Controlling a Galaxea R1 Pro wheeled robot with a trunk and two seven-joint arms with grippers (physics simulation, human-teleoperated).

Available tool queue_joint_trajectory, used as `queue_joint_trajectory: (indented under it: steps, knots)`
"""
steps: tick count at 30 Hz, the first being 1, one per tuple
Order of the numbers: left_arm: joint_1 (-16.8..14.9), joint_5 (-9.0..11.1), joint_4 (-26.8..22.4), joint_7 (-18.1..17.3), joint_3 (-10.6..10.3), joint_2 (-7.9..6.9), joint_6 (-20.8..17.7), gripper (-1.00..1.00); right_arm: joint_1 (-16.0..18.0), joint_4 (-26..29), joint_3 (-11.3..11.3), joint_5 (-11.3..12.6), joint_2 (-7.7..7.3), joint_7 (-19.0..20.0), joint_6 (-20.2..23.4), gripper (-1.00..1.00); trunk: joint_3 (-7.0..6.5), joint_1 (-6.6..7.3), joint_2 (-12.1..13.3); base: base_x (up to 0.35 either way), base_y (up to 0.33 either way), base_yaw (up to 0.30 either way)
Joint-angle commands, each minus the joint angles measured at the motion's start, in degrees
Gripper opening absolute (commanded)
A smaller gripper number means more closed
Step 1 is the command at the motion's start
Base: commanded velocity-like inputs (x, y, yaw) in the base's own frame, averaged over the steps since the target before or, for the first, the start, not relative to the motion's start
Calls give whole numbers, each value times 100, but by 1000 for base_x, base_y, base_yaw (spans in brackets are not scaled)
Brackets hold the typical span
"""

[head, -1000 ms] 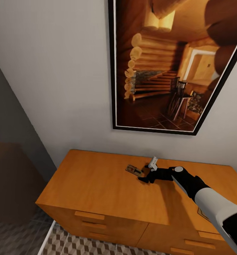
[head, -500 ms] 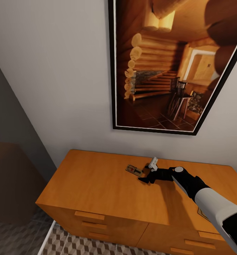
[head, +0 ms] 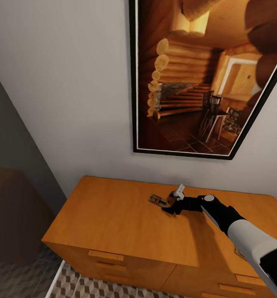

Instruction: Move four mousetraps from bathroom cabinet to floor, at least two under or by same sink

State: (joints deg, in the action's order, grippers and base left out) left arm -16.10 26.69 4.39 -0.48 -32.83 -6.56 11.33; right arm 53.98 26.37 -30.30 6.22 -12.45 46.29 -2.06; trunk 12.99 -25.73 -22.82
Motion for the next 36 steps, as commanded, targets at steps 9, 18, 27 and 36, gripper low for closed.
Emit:
queue_joint_trajectory:
  steps: [9,18,27,36]
  knots:
    - [-7,38,19,-5,-54,5,27,100,8,-9,-55,37,-4,-6,-22,100,11,-5,-10,61,35,0]
    - [-7,38,17,-5,-53,5,28,100,8,-9,-55,37,-3,-6,-22,100,11,-5,-10,4,2,0]
    - [-7,38,17,-5,-54,5,27,100,8,-9,-55,36,-9,-6,-22,100,11,-5,-10,0,0,0]
    - [-7,38,15,-5,-53,5,27,100,8,-12,-55,26,-11,-6,-22,100,11,-5,-10,0,0,0]
